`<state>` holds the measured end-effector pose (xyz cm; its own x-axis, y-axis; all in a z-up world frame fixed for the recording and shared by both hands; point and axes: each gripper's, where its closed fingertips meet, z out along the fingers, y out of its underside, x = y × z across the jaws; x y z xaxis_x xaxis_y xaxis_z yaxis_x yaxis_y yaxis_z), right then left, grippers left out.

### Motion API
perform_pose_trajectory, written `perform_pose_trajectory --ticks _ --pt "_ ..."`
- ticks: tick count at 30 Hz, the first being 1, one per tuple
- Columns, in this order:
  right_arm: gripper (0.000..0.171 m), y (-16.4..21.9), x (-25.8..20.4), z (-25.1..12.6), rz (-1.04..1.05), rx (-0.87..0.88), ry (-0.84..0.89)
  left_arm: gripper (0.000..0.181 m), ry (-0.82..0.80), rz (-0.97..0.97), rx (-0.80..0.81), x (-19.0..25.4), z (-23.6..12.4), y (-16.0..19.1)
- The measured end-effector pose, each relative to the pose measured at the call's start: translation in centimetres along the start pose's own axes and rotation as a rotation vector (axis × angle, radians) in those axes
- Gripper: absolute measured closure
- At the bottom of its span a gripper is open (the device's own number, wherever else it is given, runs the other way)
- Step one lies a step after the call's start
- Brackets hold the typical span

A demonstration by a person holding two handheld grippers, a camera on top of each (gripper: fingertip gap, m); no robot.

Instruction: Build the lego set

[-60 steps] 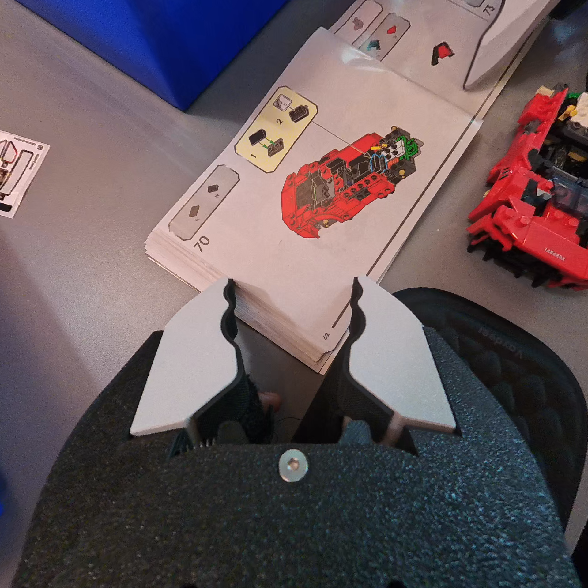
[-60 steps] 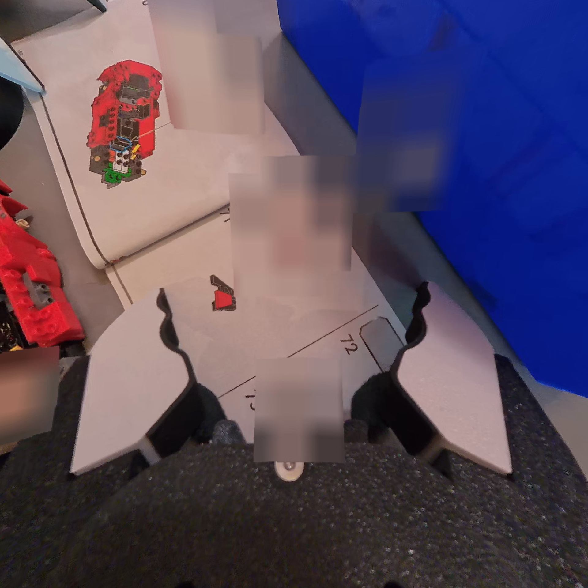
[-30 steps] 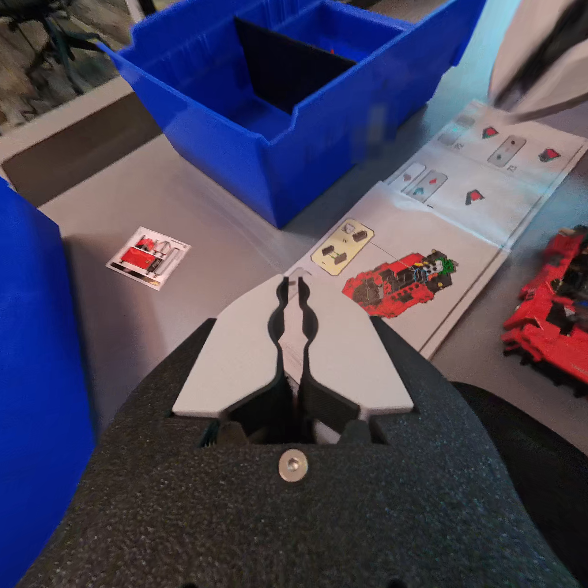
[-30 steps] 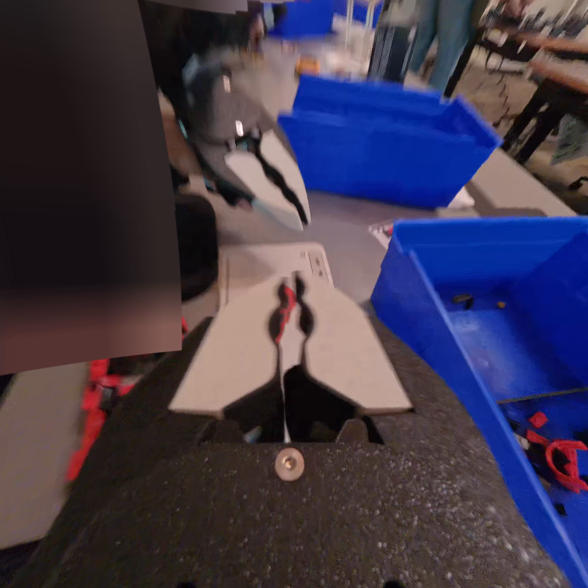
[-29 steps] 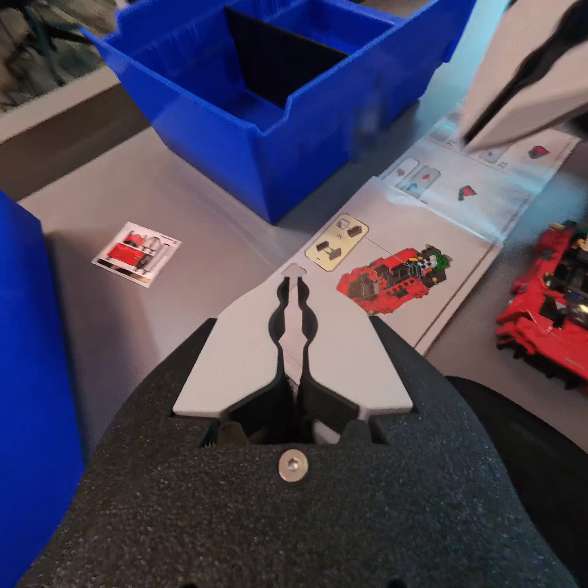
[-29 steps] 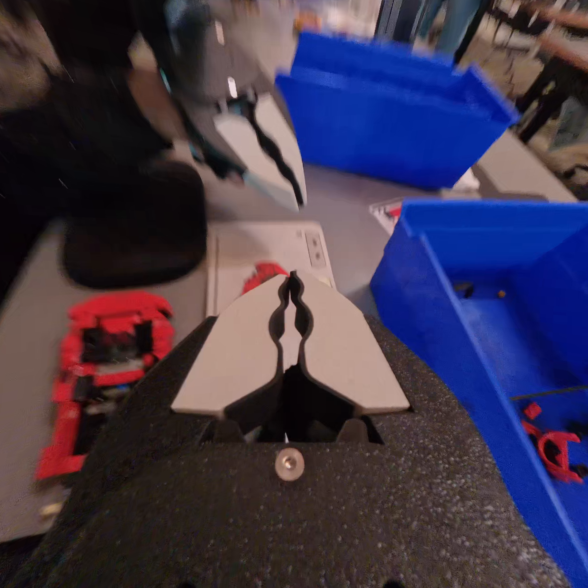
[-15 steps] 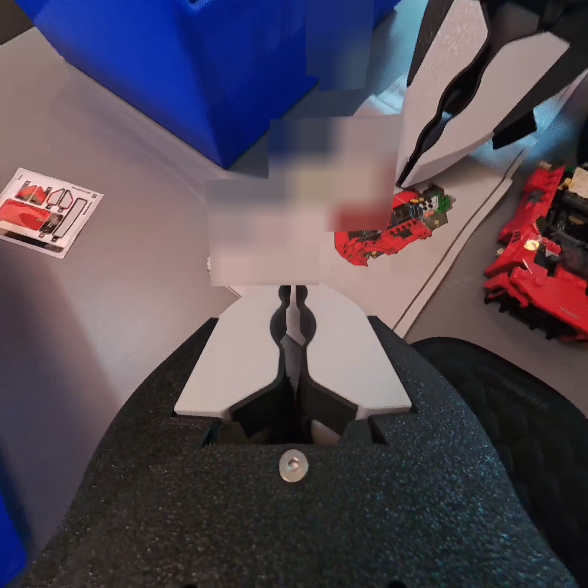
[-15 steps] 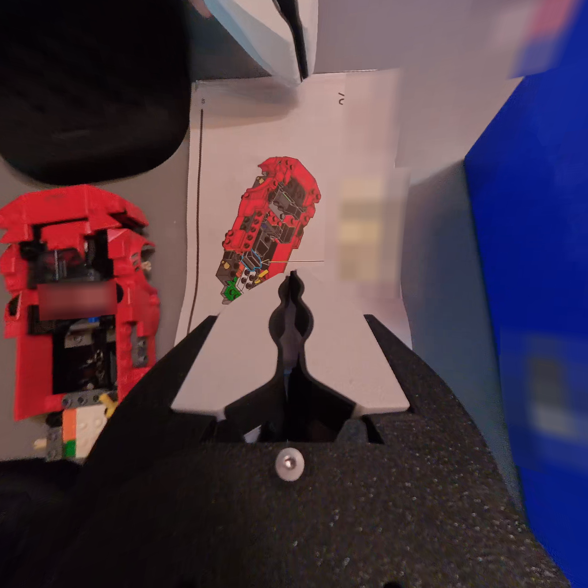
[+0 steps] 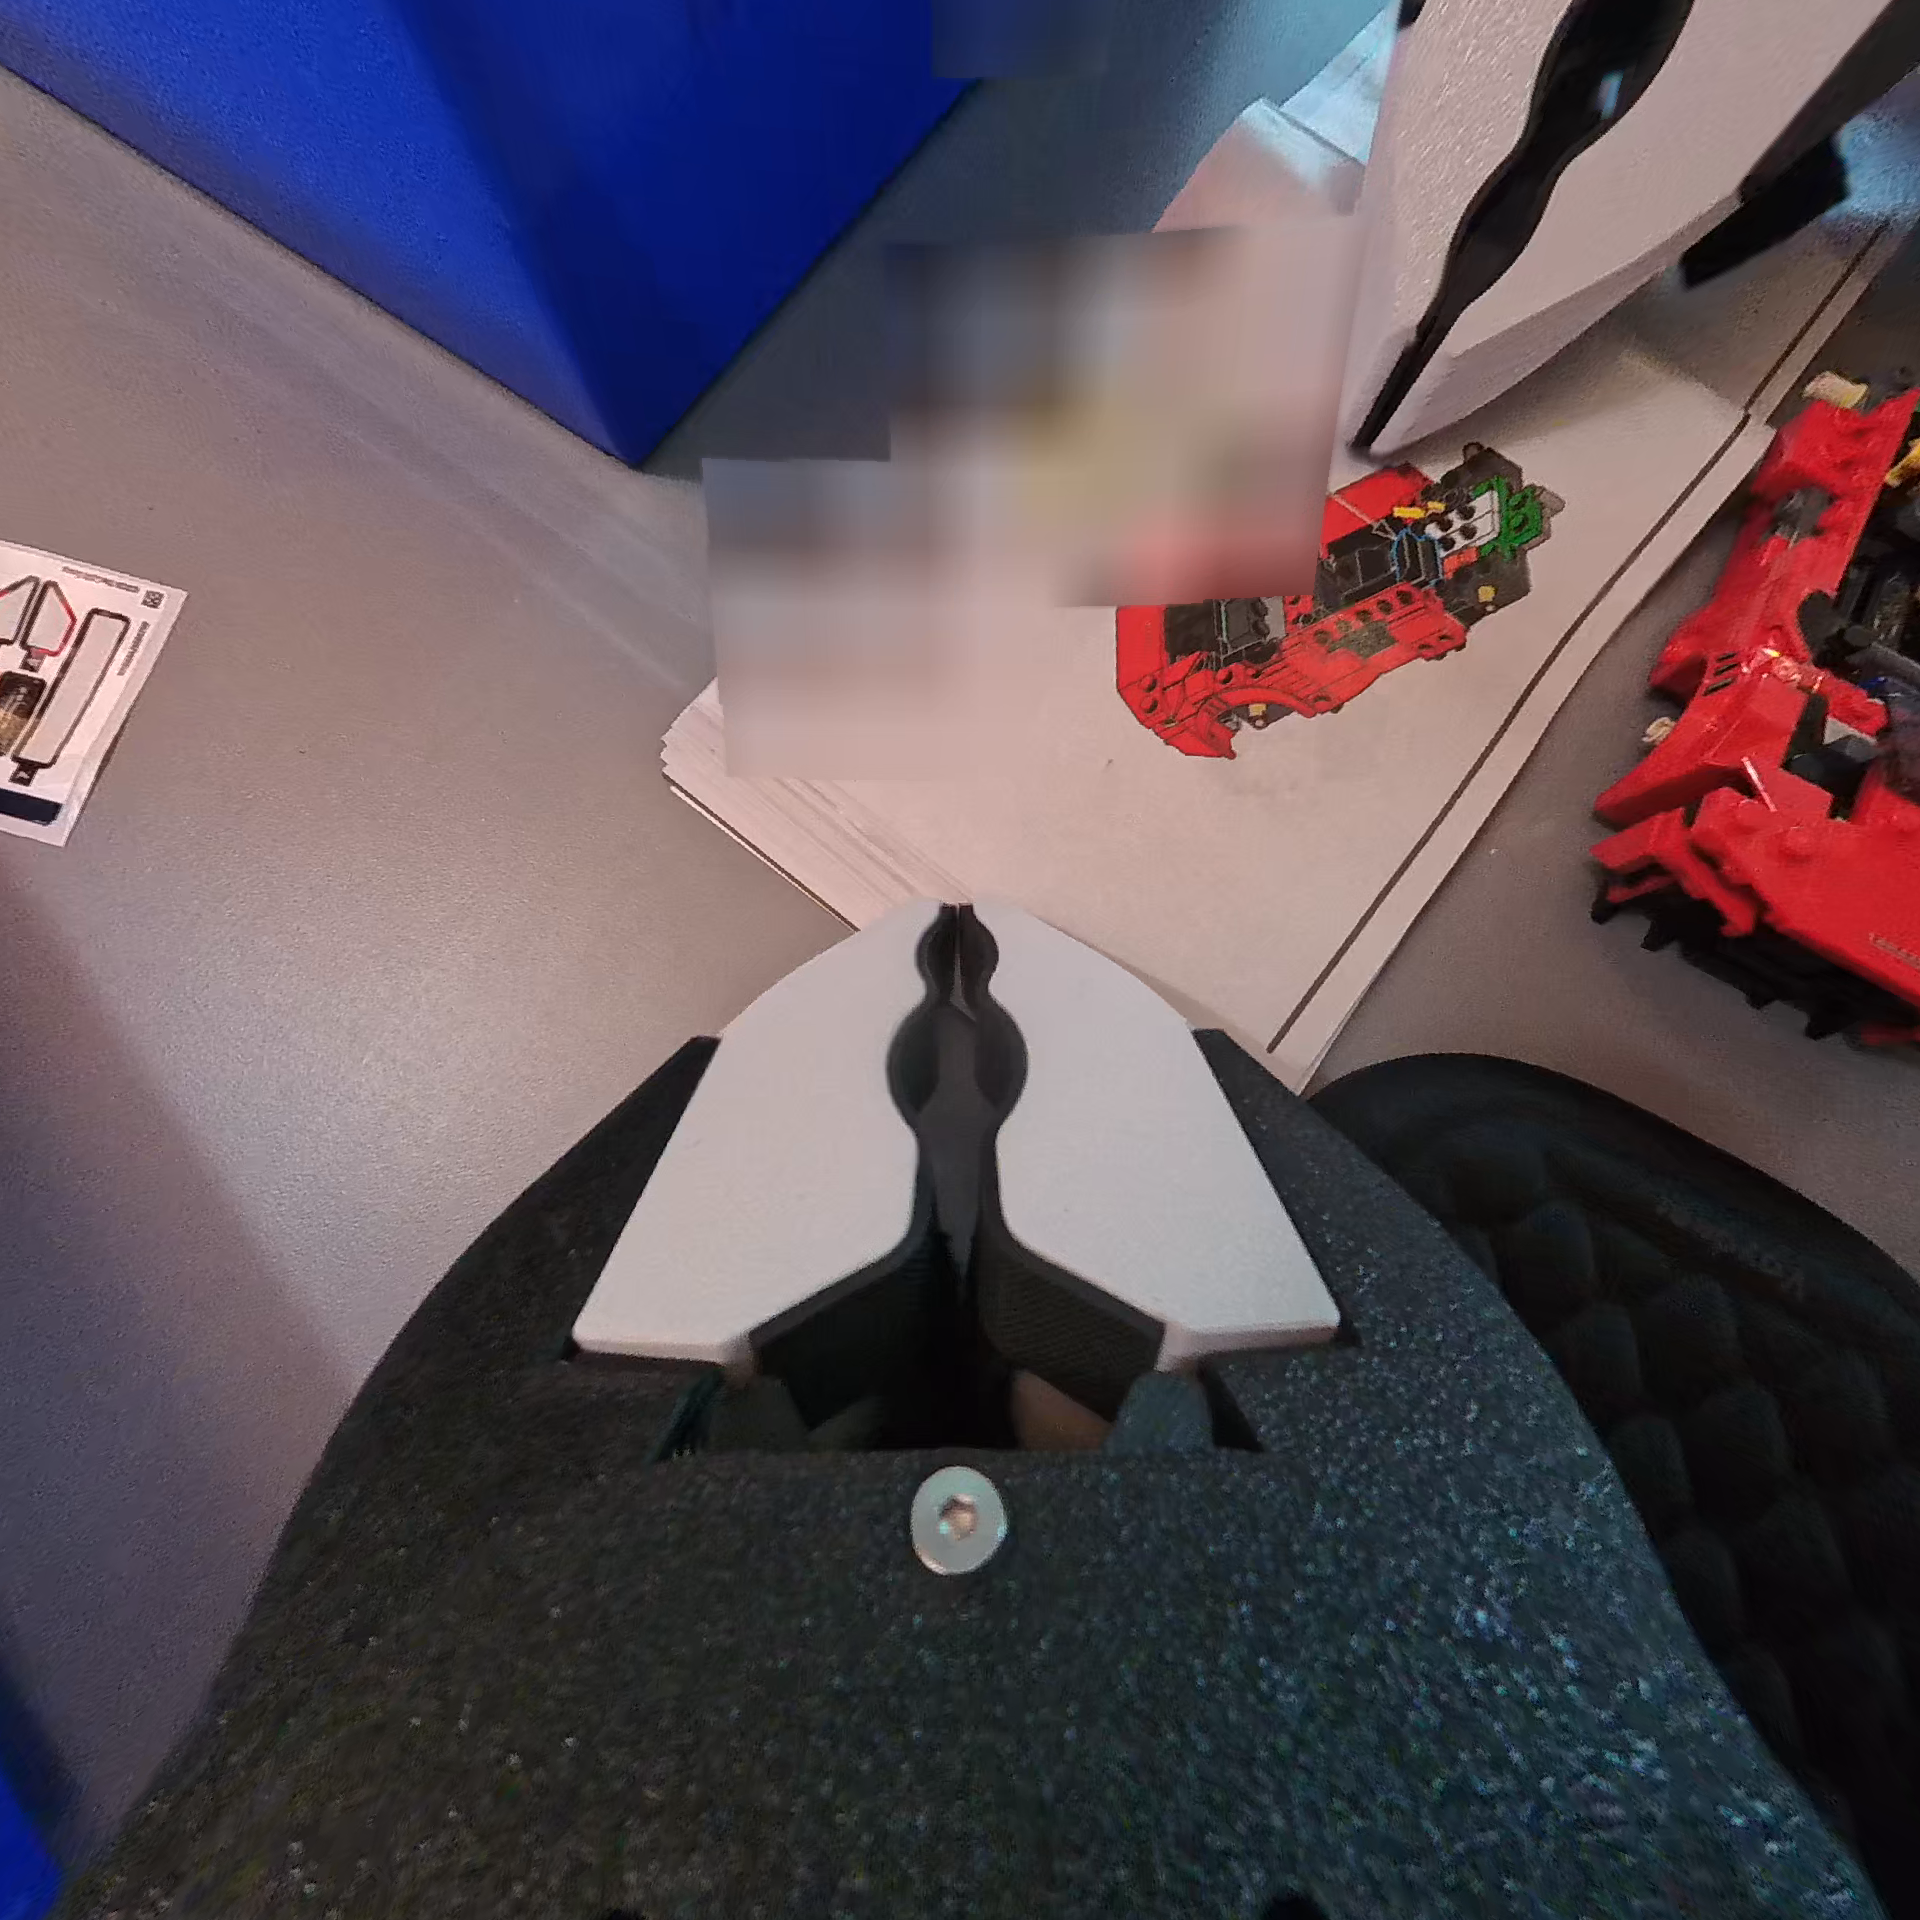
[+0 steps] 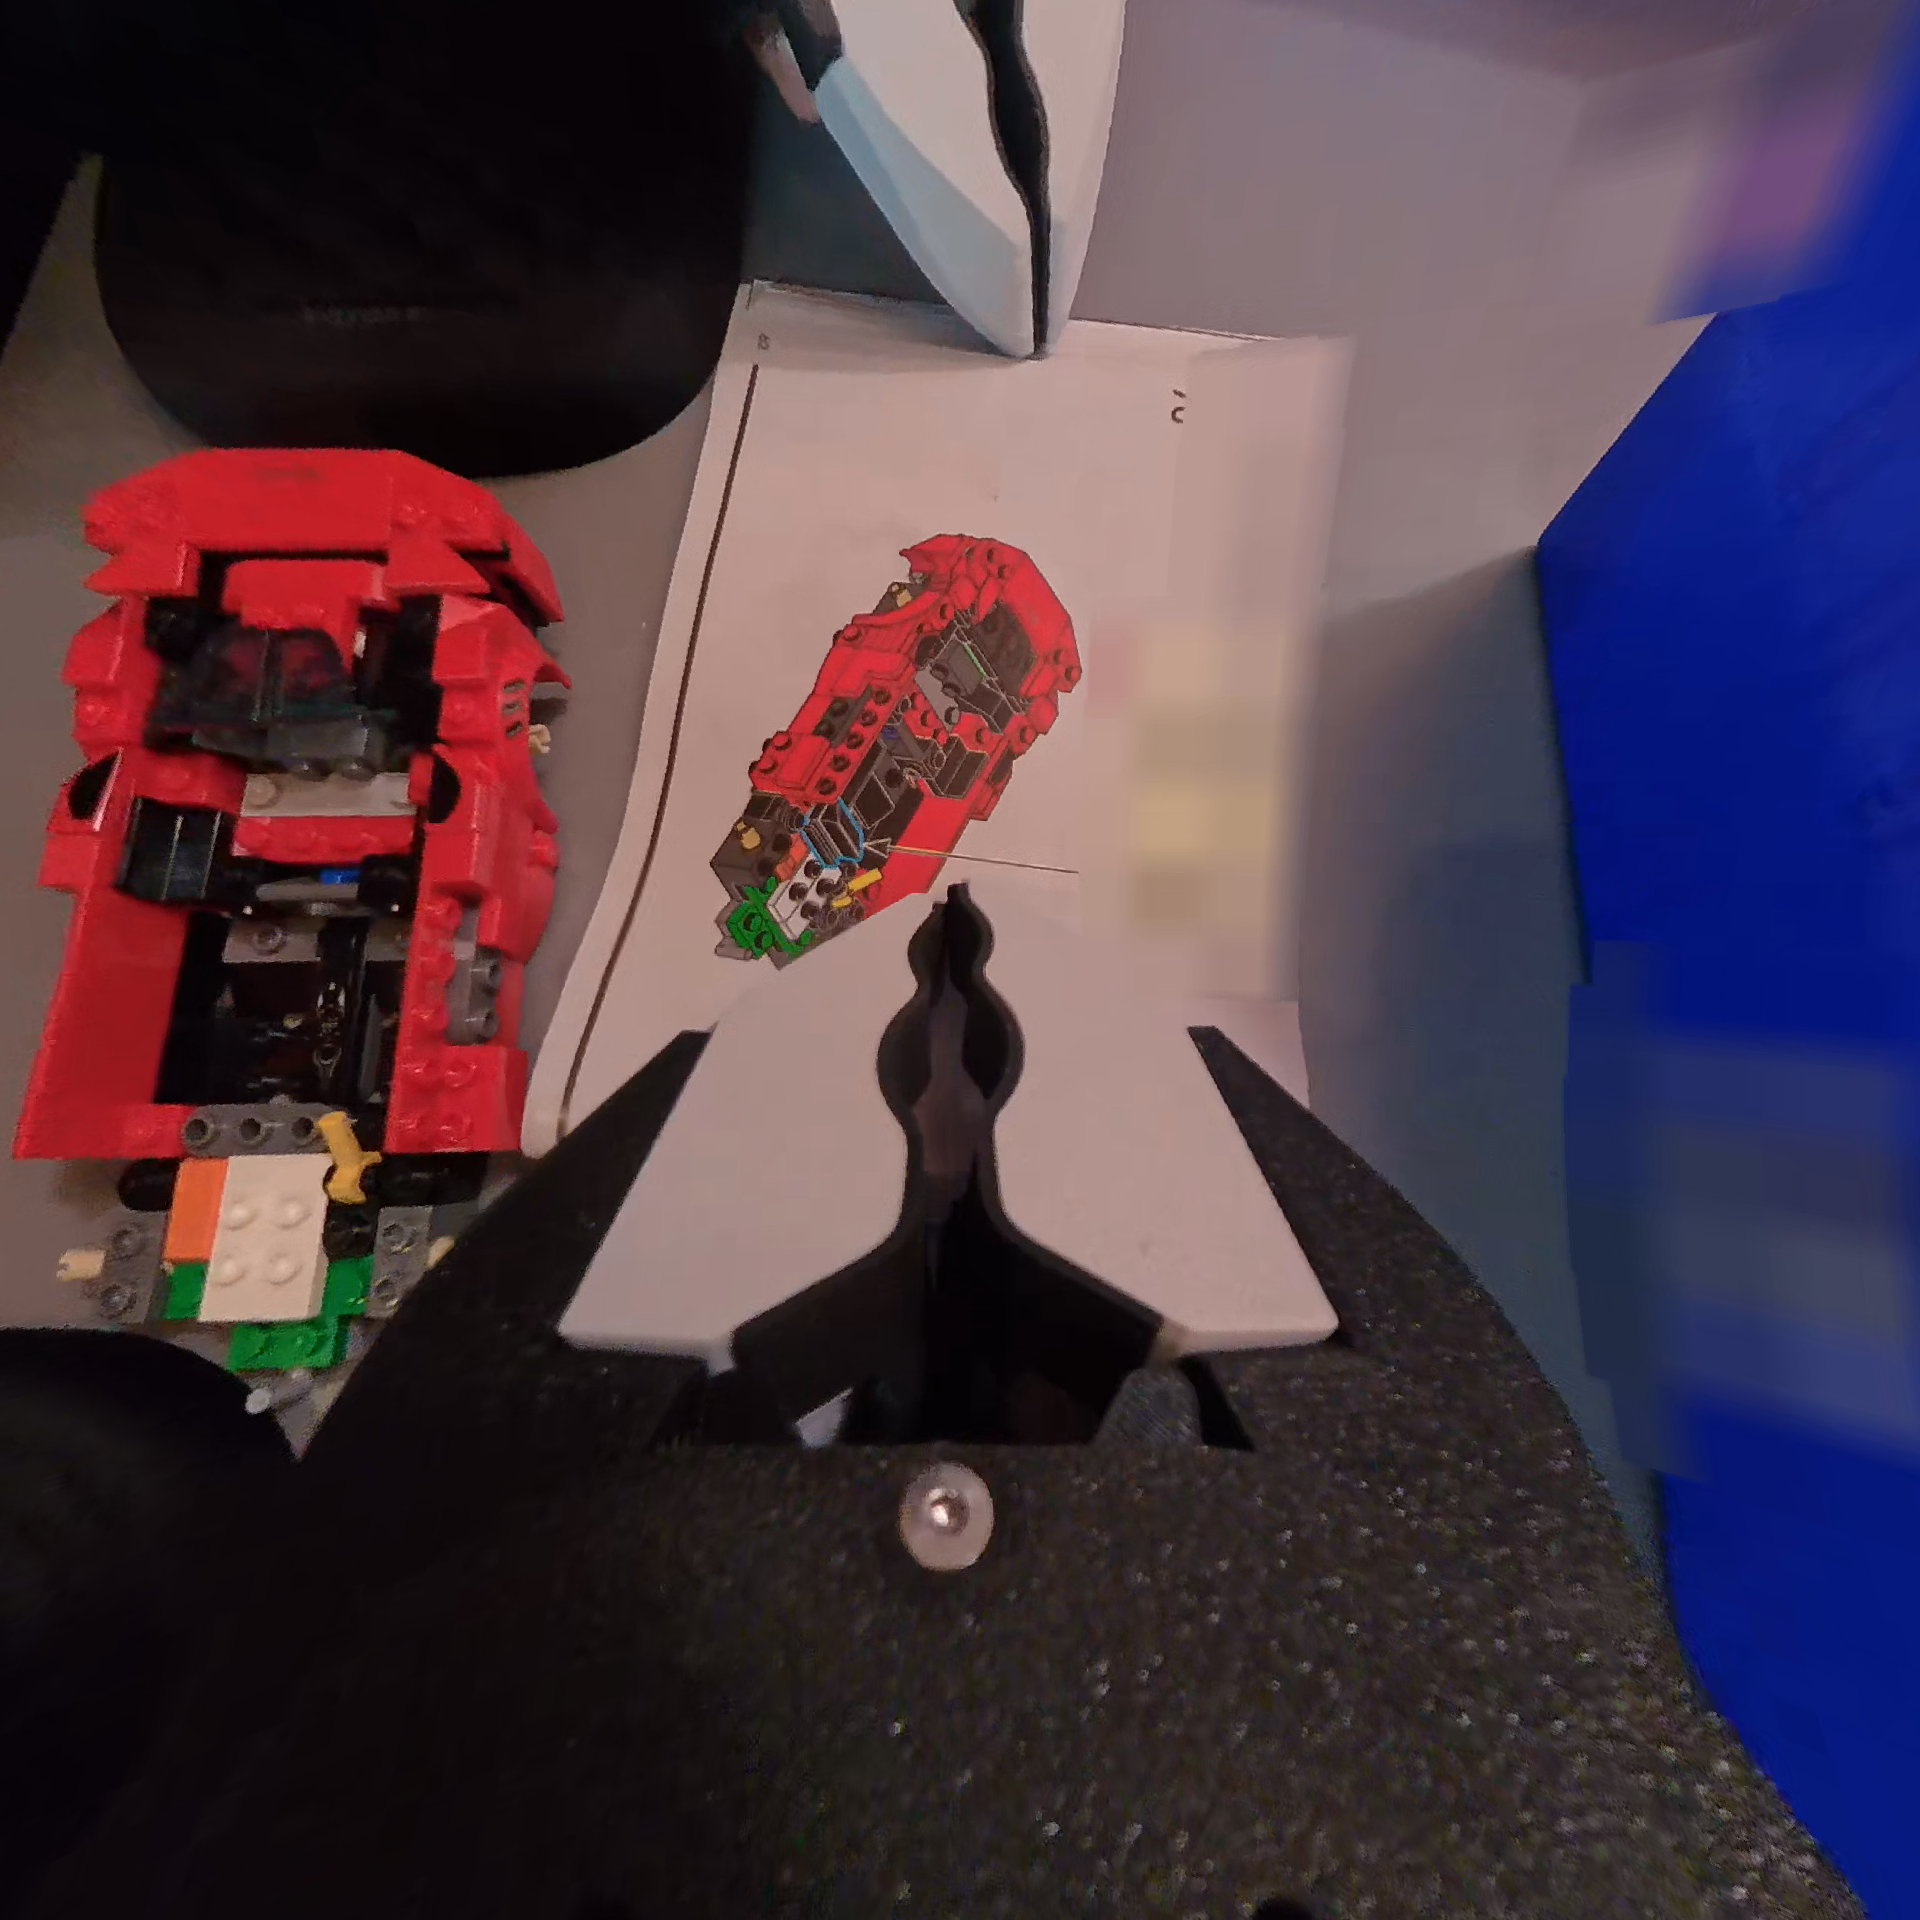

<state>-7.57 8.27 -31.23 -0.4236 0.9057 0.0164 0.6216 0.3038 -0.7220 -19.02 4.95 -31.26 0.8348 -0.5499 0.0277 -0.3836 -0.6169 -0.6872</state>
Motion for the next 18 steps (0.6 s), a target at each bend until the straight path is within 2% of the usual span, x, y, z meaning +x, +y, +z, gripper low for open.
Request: perform_pose_trajectory --ticks 2,5,10,18 --pt "0.170 -0.8 -0.1 -1.4 -0.001 -0.010 0.016 0.181 0.001 0.002 0.000 0.0 0.0 0.0" --pt "0.171 -2.2 -1.7 -4.4 0.089 0.075 -0.083 0.181 0.005 -0.005 0.001 0.0 0.0 0.0" --pt "0.171 3.9 -2.6 -4.0 0.229 -0.198 -0.139 0.181 0.008 -0.009 0.002 0.1 0.0 0.0" --pt "0.171 4.7 -0.5 -4.3 0.099 -0.215 0.002 0.181 0.030 -0.003 0.001 0.4 0.1 0.0"
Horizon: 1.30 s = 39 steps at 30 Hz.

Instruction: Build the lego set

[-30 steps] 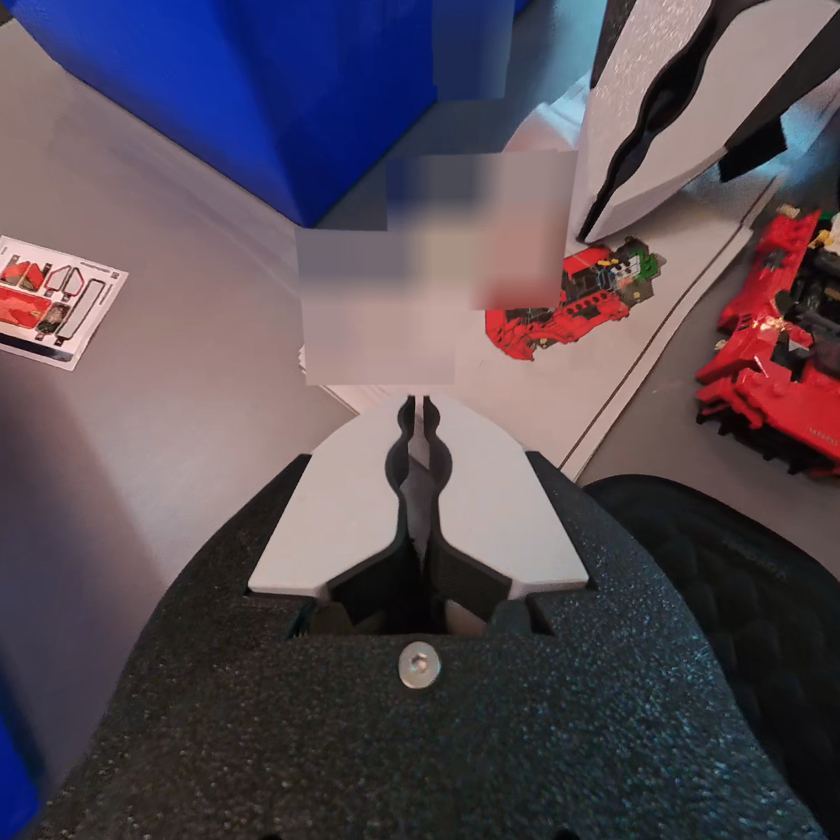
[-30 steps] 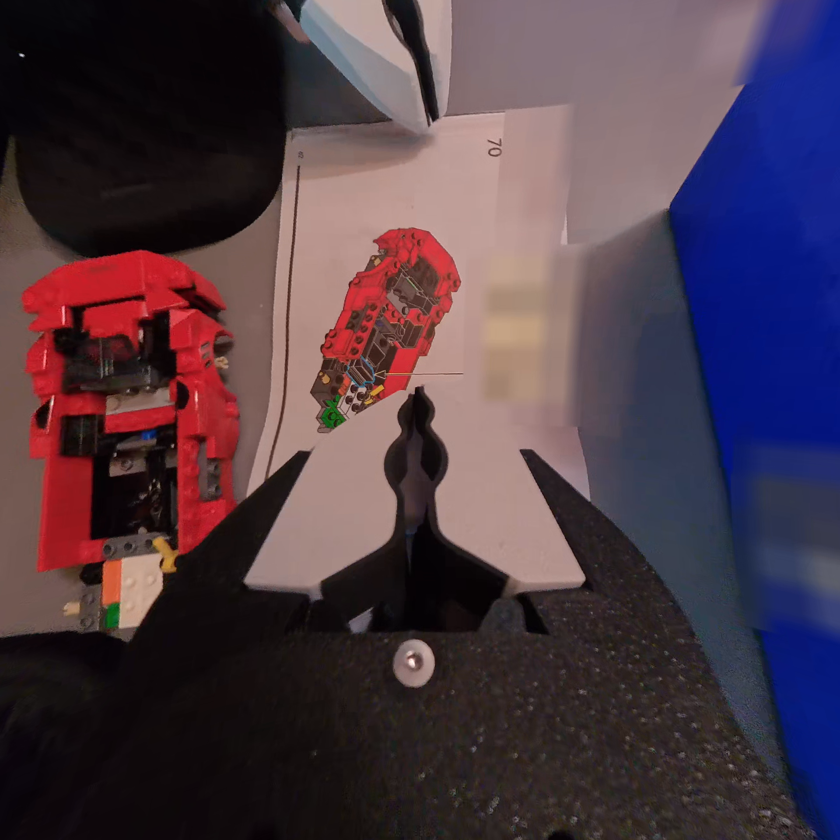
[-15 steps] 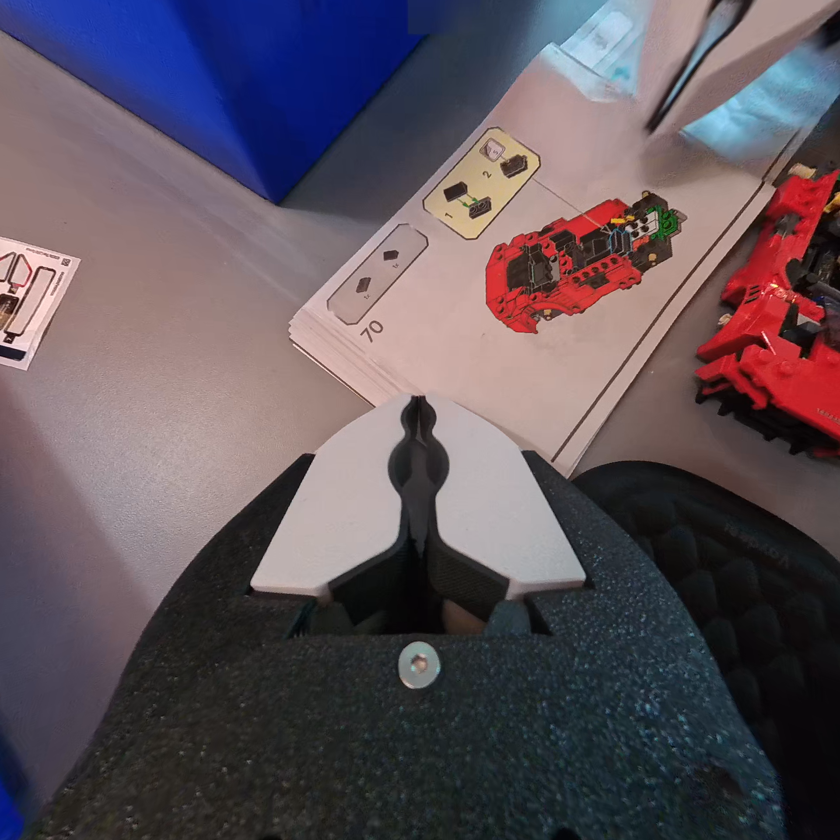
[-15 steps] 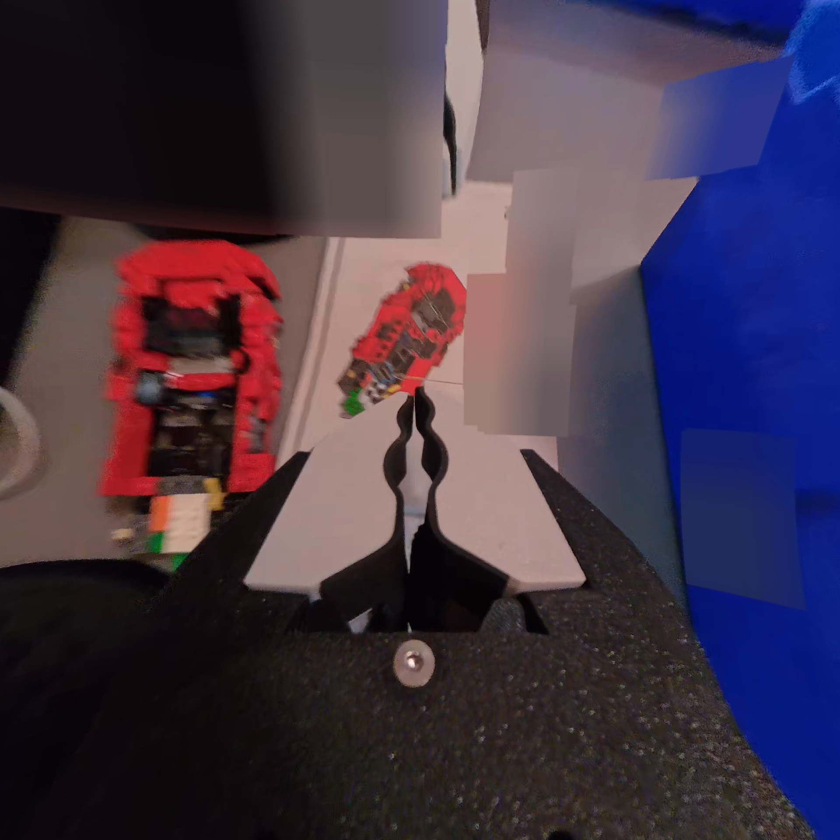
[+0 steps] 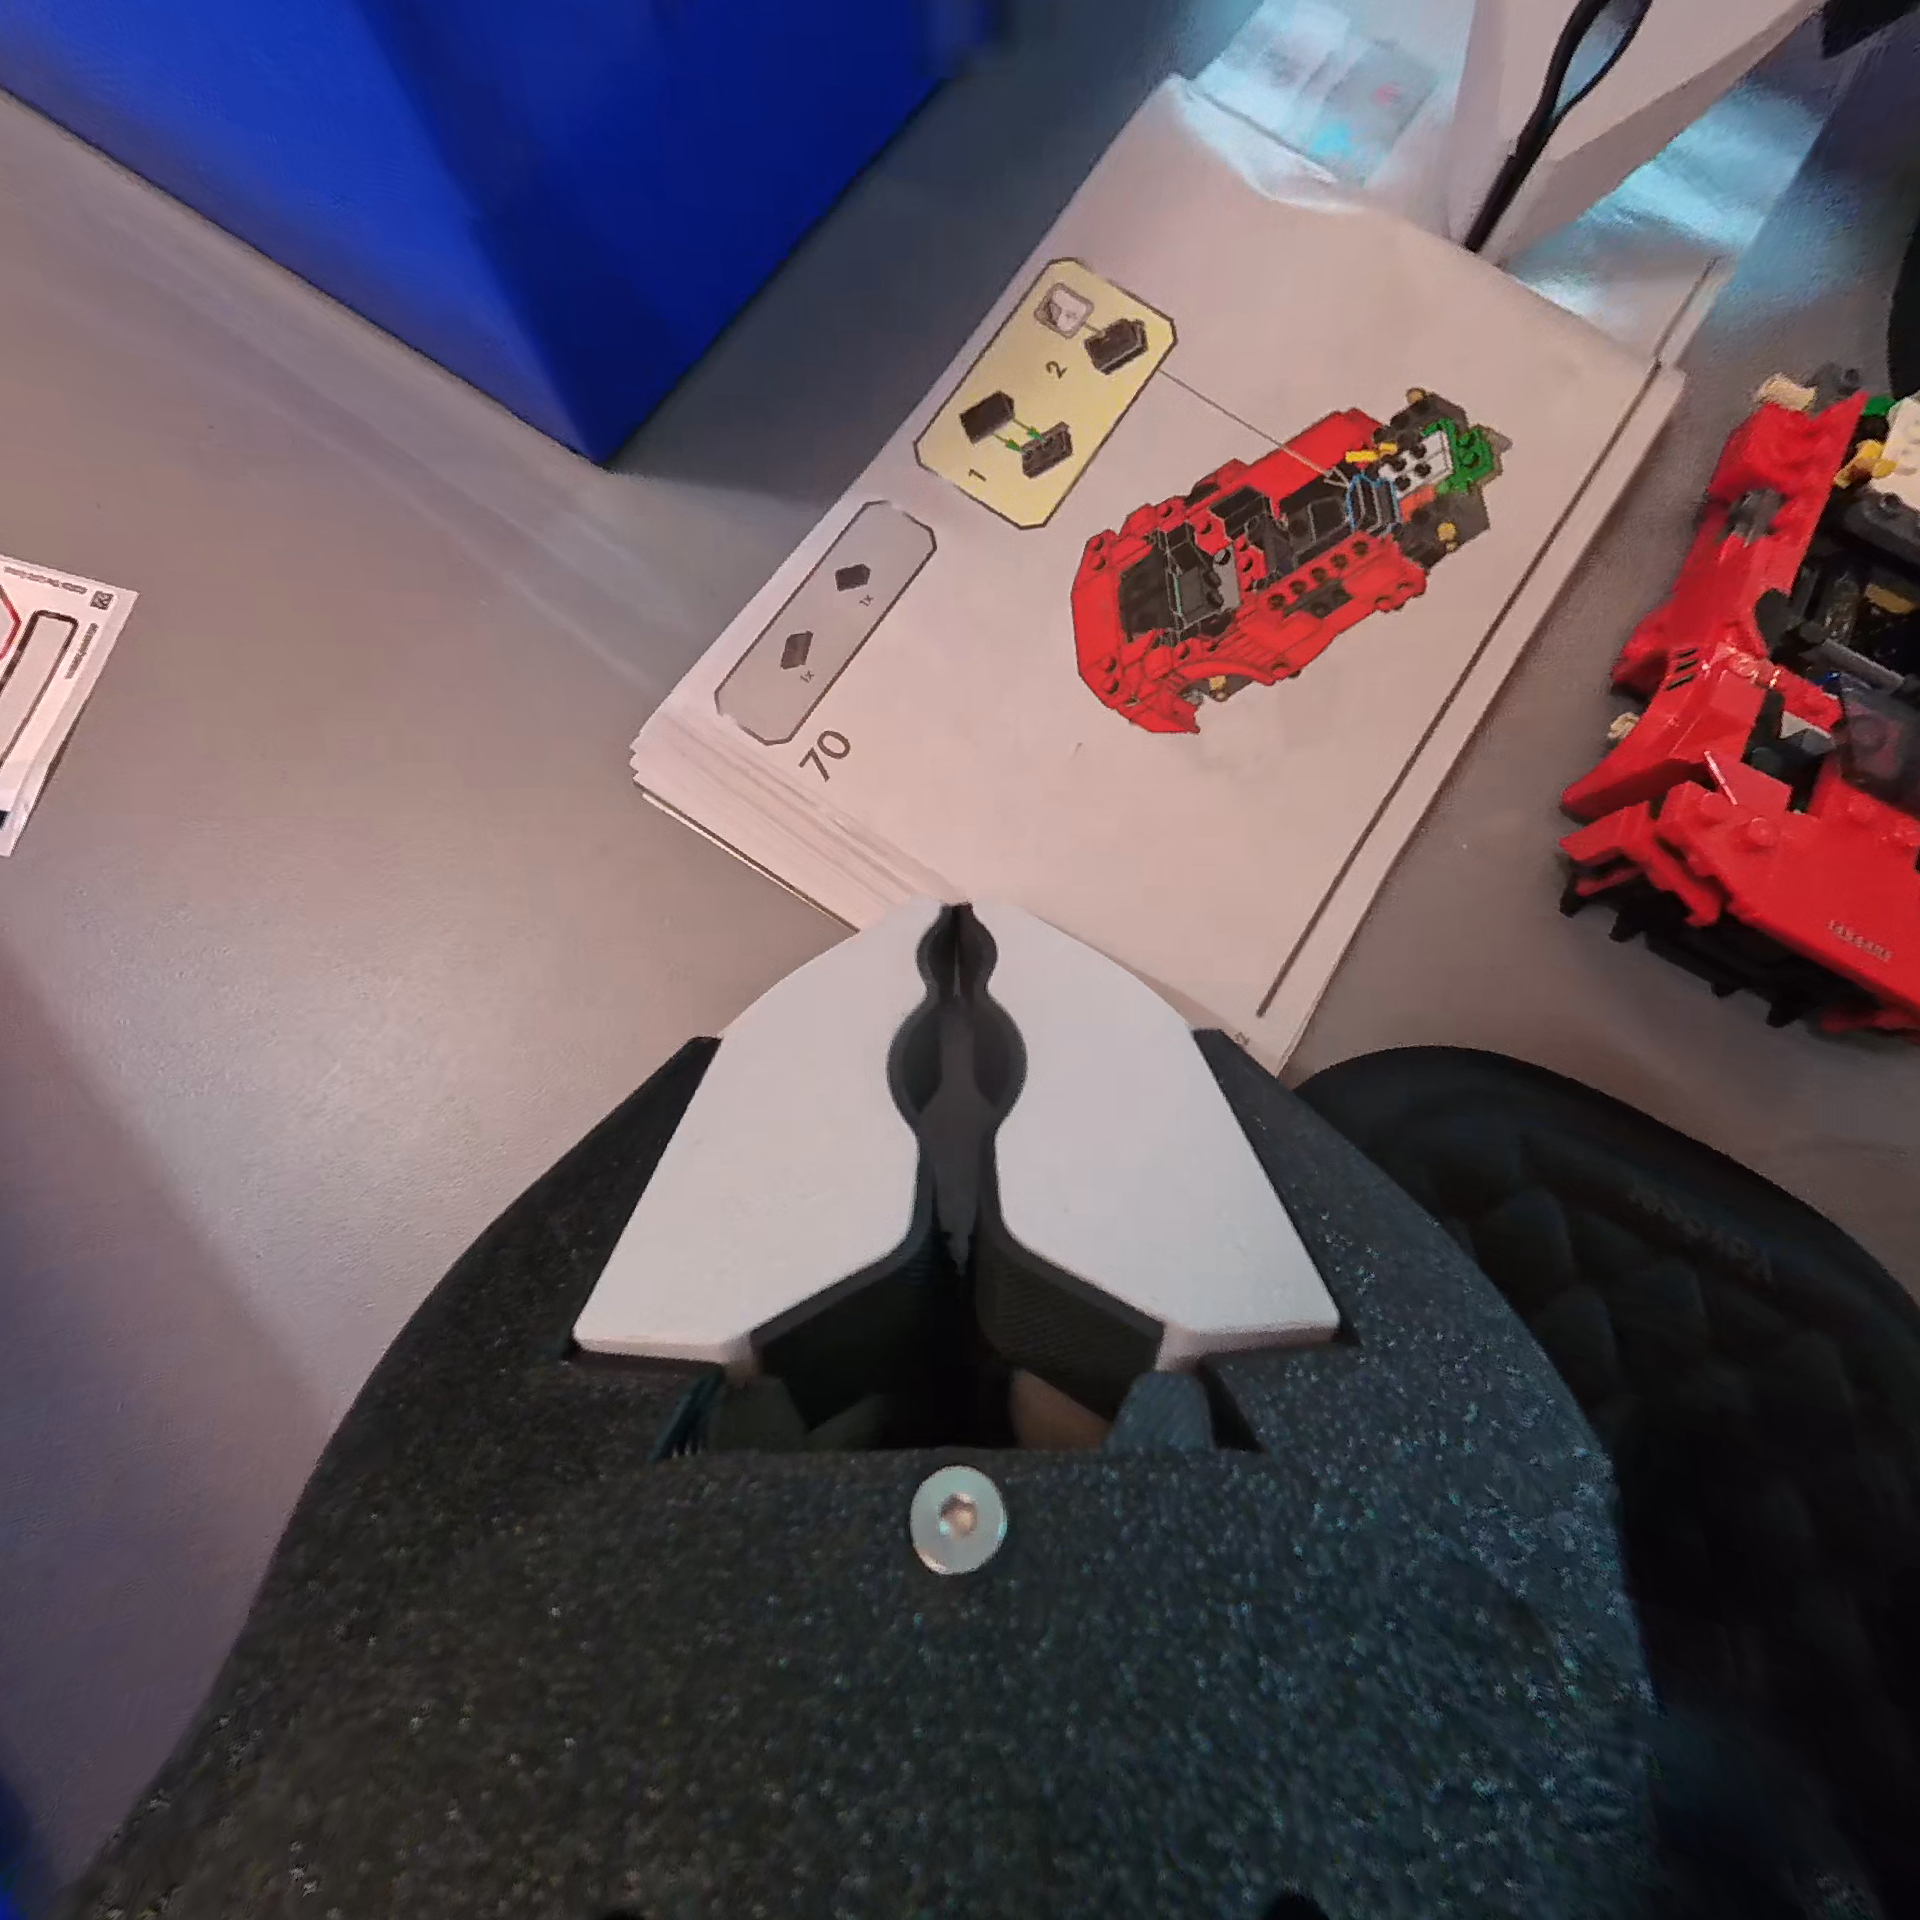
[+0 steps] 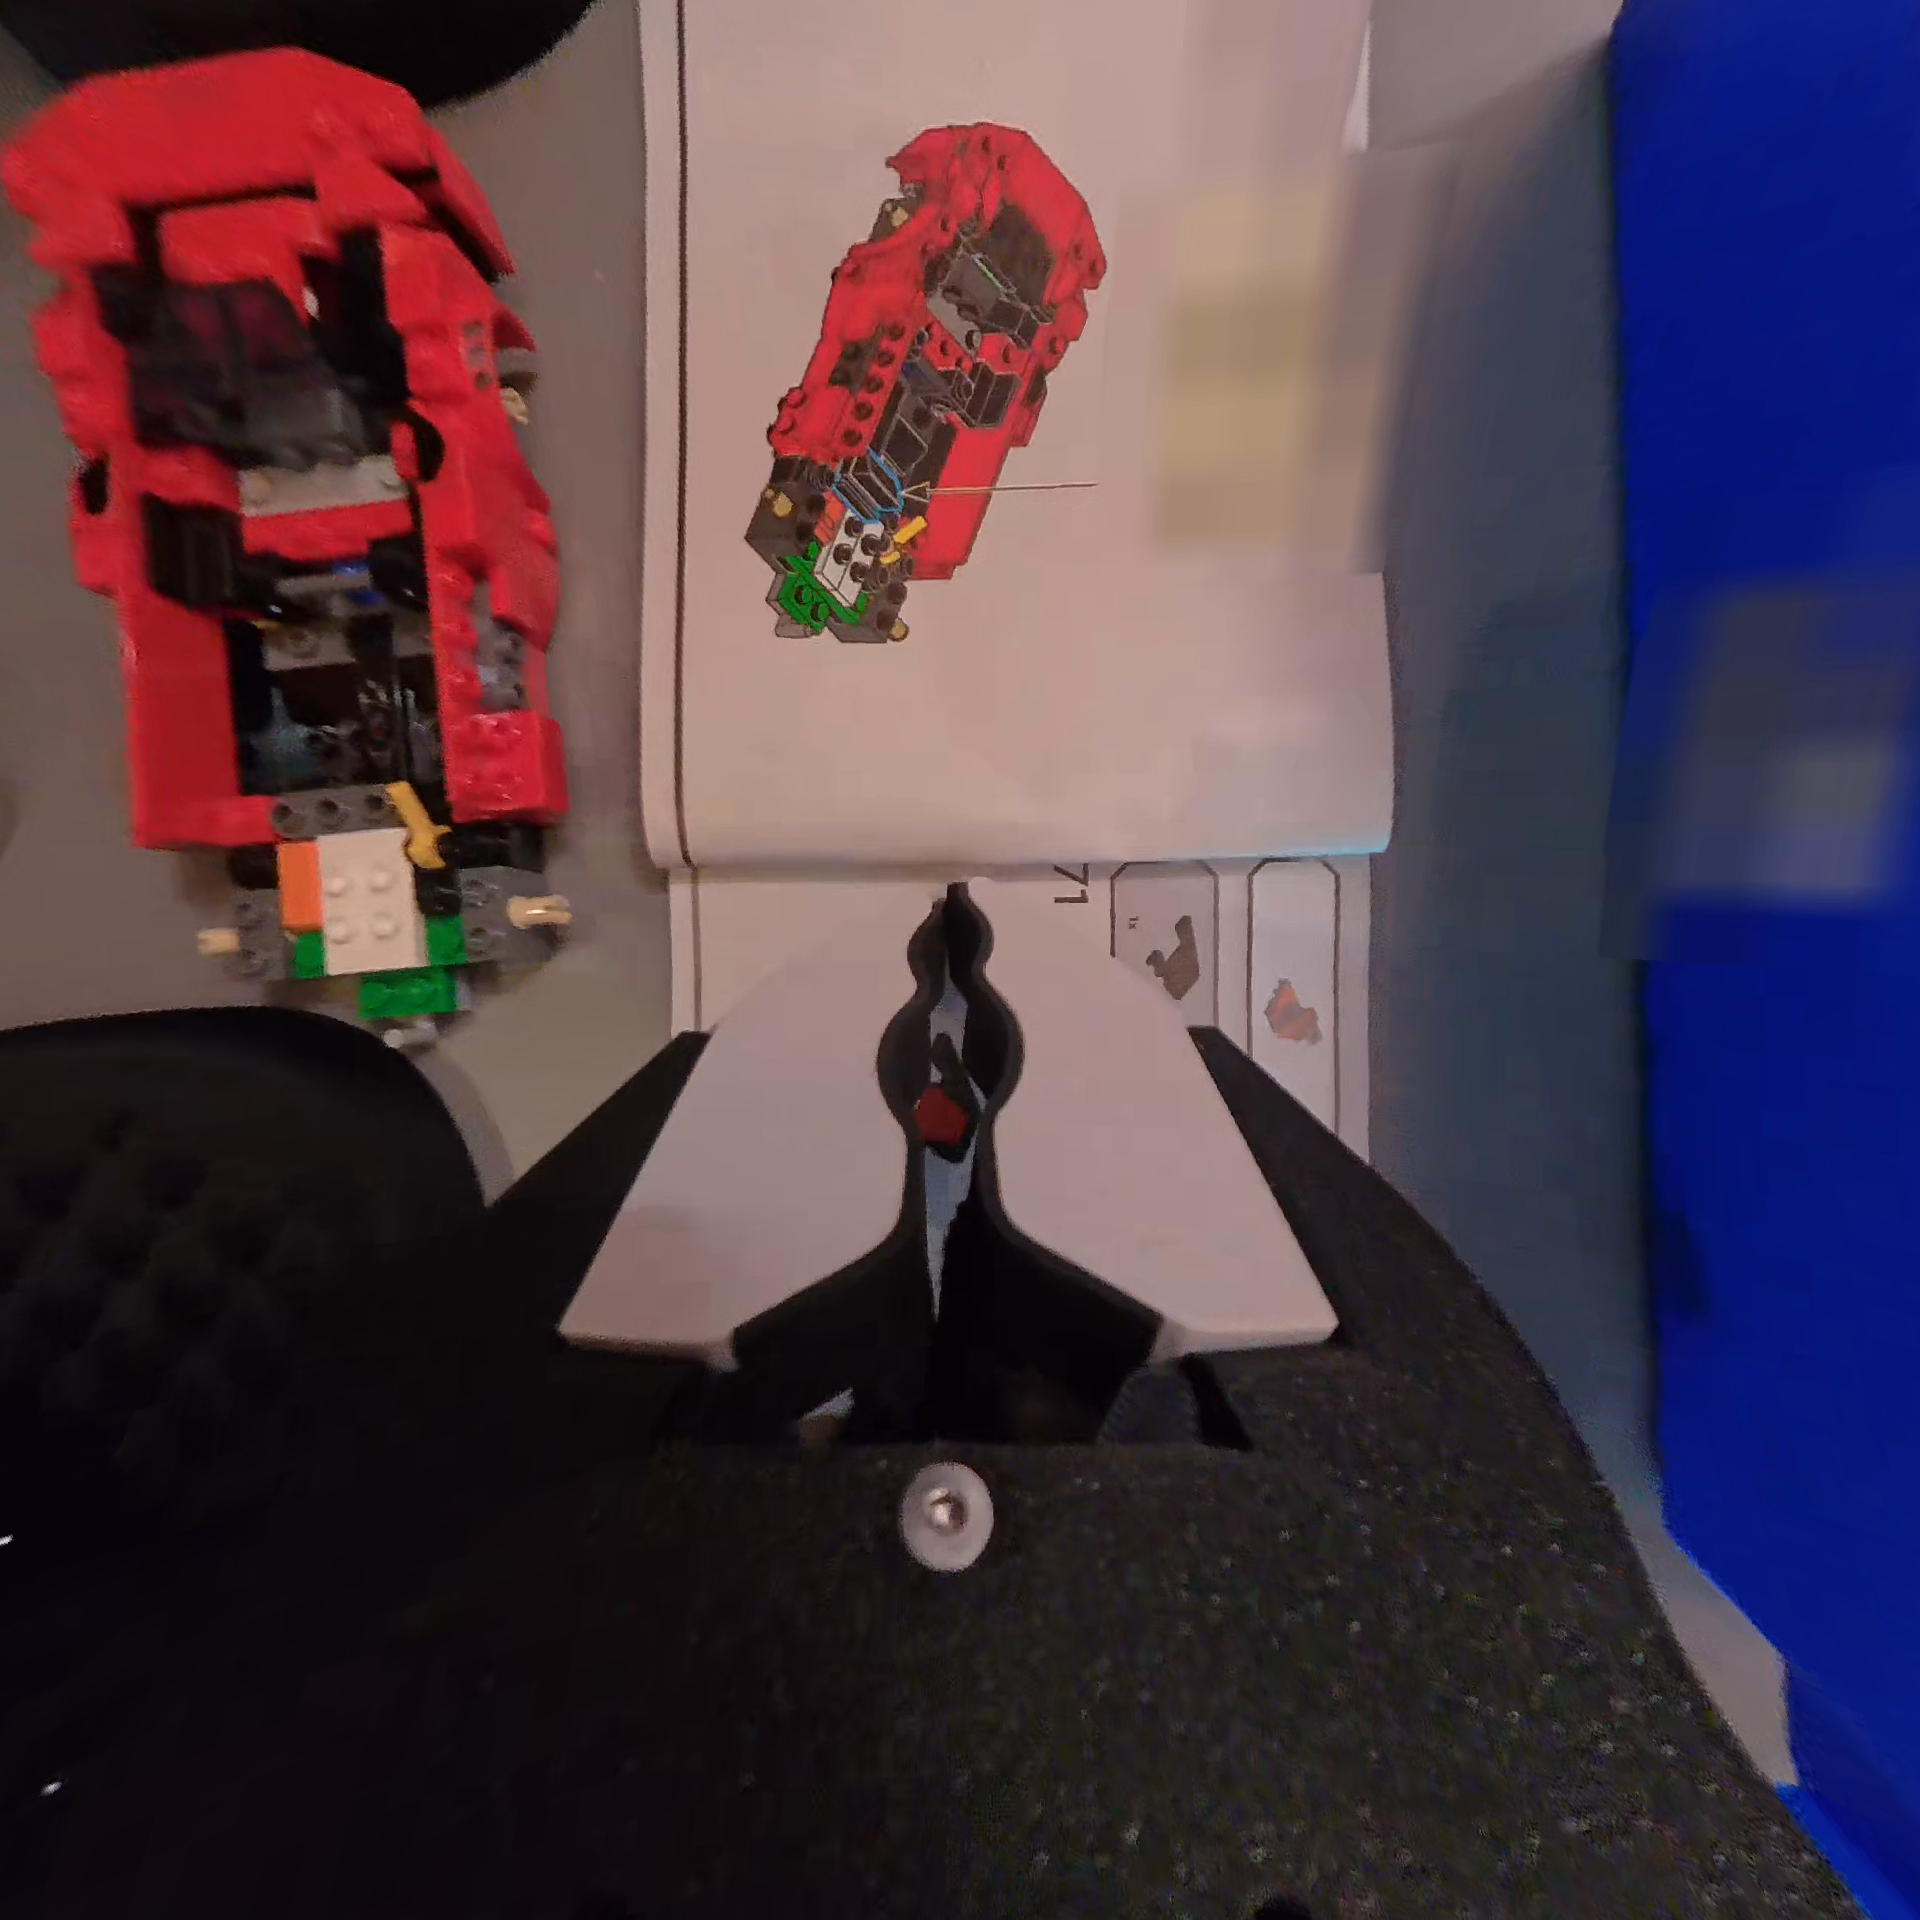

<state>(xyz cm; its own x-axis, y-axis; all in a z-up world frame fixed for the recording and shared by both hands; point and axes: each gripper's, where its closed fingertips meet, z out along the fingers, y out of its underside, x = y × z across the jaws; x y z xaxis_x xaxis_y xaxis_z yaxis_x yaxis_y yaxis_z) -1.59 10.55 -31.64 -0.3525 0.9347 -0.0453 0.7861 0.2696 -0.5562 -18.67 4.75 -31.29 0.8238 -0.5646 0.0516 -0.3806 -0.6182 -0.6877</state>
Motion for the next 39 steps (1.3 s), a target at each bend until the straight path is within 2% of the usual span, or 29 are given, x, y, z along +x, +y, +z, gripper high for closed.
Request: perform_pose_trajectory --ticks 18,39 --pt "0.171 -0.01 0.63 -0.06 -0.002 0.042 0.029 0.181 0.007 -0.003 0.001 0.08 0.01 0.01" --pt "0.171 -0.01 0.68 -0.04 0.073 0.105 -0.020 0.181 0.004 0.001 0.001 0.08 0.00 0.01"
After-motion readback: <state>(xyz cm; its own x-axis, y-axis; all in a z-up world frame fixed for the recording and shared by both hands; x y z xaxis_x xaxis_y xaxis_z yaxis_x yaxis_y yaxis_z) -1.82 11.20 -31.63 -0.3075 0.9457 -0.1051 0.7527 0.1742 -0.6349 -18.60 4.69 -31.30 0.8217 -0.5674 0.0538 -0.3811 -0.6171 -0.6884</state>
